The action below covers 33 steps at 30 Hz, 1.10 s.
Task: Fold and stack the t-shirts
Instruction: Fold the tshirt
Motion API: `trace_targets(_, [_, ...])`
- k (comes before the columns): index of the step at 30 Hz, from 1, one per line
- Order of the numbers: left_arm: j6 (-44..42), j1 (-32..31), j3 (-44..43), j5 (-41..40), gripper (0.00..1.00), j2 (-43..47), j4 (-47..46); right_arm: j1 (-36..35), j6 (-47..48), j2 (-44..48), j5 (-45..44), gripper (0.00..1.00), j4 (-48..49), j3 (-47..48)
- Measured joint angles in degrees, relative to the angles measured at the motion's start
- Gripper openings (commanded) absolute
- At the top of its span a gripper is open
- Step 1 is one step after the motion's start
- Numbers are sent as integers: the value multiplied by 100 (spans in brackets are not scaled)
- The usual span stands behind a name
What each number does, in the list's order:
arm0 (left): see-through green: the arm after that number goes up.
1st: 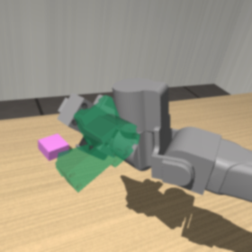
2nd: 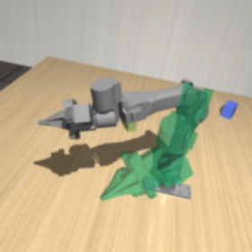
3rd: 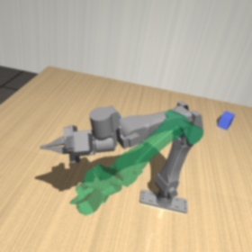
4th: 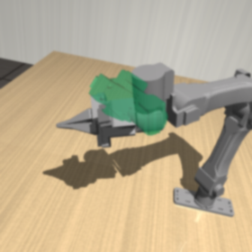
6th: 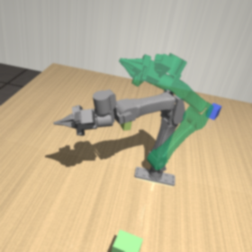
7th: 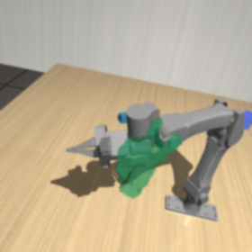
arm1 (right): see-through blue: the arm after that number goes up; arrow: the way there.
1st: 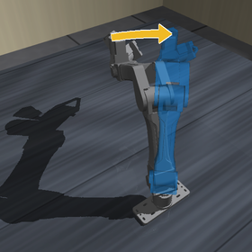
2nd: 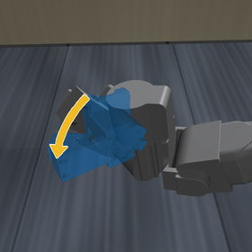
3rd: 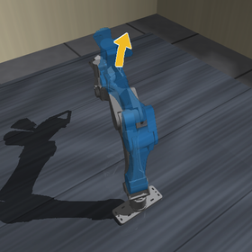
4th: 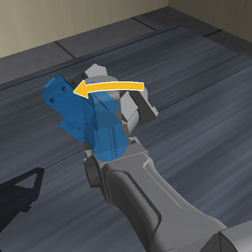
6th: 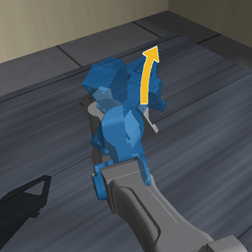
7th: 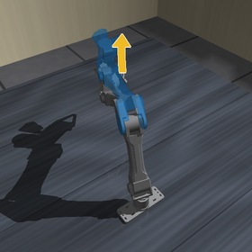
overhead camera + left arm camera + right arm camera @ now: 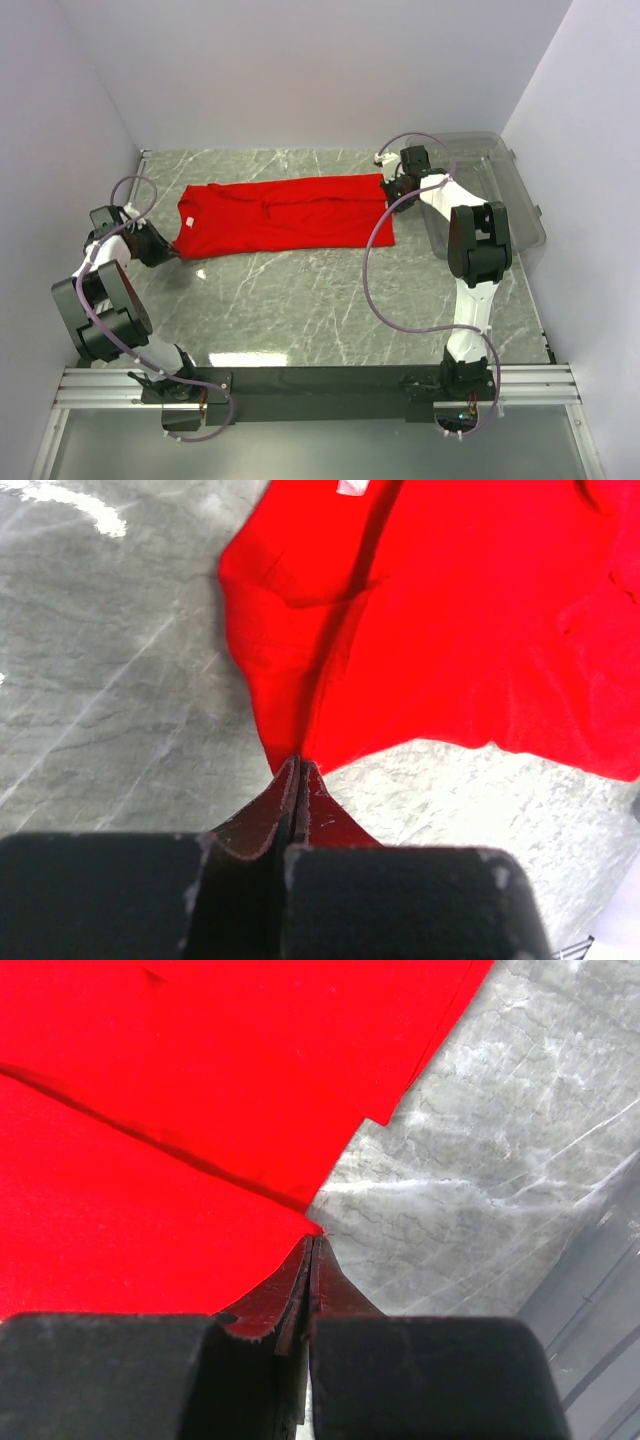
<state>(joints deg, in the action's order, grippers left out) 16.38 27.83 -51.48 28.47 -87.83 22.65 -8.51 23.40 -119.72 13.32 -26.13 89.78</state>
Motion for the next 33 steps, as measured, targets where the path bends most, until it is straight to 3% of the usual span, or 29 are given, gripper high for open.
trace_targets(5, [2, 7, 92, 170, 1, 168, -85, 0, -4, 0, -17, 0, 0, 0])
trace_targets(15, [26, 11, 90, -142, 43, 13, 258, 0, -42, 0, 4, 0, -2, 2])
trace_targets(18, [76, 11, 79, -223, 50, 105, 260, 0, -39, 0, 11, 0, -2, 2])
trace_targets(24, [15, -22, -153, -63, 50, 153, 188, 0, -39, 0, 28, 0, -4, 2])
trace_targets(33, [-146, -603, -691, -343, 48, -682, 251, 0, -39, 0, 70, 0, -7, 2])
